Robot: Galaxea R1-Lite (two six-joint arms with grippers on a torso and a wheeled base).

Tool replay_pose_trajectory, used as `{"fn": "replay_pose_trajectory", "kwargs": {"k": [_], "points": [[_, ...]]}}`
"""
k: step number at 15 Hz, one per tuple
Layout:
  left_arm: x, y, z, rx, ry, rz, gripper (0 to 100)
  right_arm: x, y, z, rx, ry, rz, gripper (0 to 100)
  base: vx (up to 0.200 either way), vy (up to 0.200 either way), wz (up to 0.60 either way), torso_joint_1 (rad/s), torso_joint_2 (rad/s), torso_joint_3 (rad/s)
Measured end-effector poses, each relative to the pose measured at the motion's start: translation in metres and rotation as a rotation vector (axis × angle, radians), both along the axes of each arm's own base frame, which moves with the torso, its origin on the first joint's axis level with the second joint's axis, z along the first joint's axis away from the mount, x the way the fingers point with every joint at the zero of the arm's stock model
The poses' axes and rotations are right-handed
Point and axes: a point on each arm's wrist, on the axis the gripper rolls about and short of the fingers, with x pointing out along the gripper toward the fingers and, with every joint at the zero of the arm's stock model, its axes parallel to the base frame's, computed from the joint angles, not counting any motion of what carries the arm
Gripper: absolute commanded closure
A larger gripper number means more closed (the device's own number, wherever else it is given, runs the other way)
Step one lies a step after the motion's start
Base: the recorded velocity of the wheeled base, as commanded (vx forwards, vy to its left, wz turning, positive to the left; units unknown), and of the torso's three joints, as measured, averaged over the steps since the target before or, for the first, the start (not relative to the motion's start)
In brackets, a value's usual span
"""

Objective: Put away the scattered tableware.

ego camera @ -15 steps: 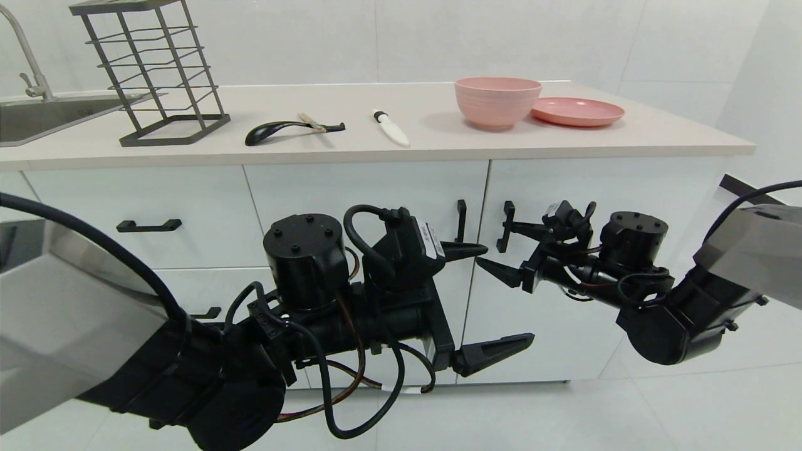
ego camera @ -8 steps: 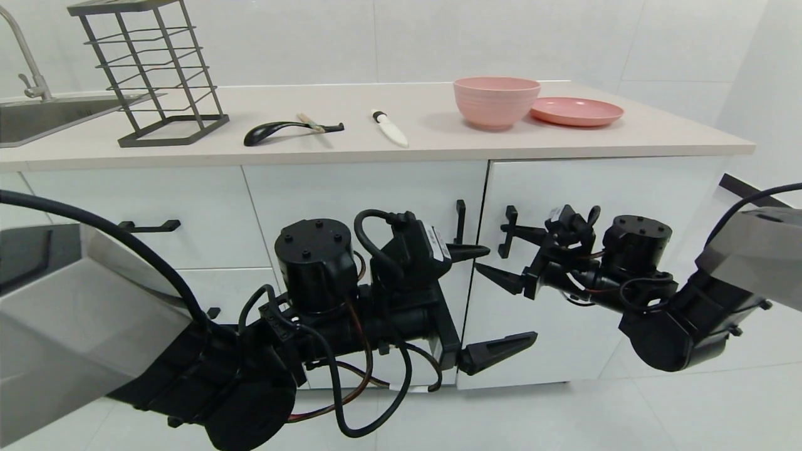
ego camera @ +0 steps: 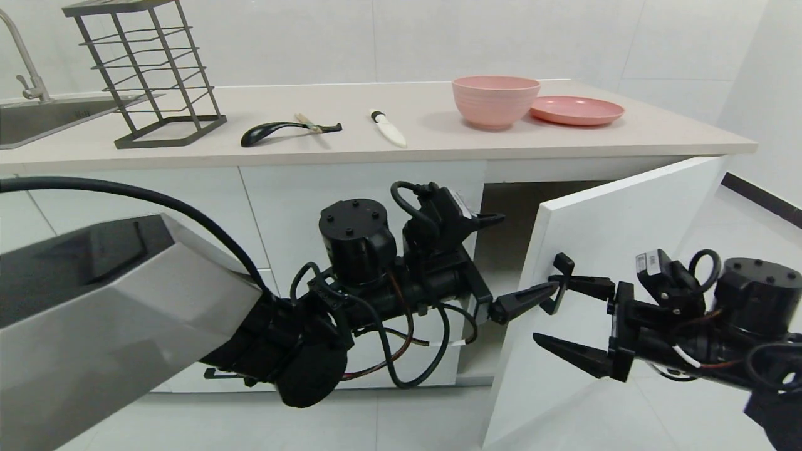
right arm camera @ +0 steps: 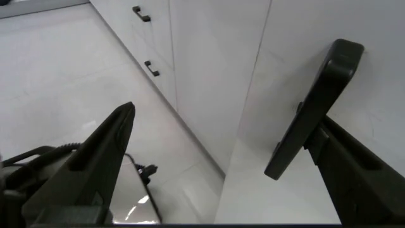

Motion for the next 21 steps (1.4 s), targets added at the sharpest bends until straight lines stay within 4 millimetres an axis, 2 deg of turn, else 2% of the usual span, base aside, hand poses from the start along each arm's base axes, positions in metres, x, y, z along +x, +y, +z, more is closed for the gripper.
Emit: {"fn": "replay_pose_trajectory", "kwargs": {"k": [3,7,11,15,21], "points": [[0.008,-0.027,-0.006,-0.030,-0.014,-0.025,0,-0.023,-0.010,0.004,0.002,0.009,0.003,0,0.000,0.000,0.00,0.000,0.00,0.000],[0.002,-0.054,-0.023,-0.022,-0.006,-0.083,0,-0.026,-0.011,0.007,0.004,-0.002,0.006,0,0.000,0.000,0.00,0.000,0.00,0.000],[-0.007,-0.065,-0.034,-0.013,0.003,-0.110,0,-0.021,-0.010,0.001,0.003,-0.012,0.013,0,0.000,0.000,0.00,0.000,0.00,0.000],[-0.011,-0.070,-0.036,-0.029,-0.006,-0.110,0,-0.006,-0.014,-0.010,0.005,0.005,0.004,0,0.000,0.000,0.00,0.000,0.00,0.000],[-0.006,-0.084,-0.033,-0.076,-0.036,-0.092,0,0.008,-0.027,-0.019,-0.001,0.038,-0.067,0,0.000,0.000,0.00,0.000,0.00,0.000]]}}
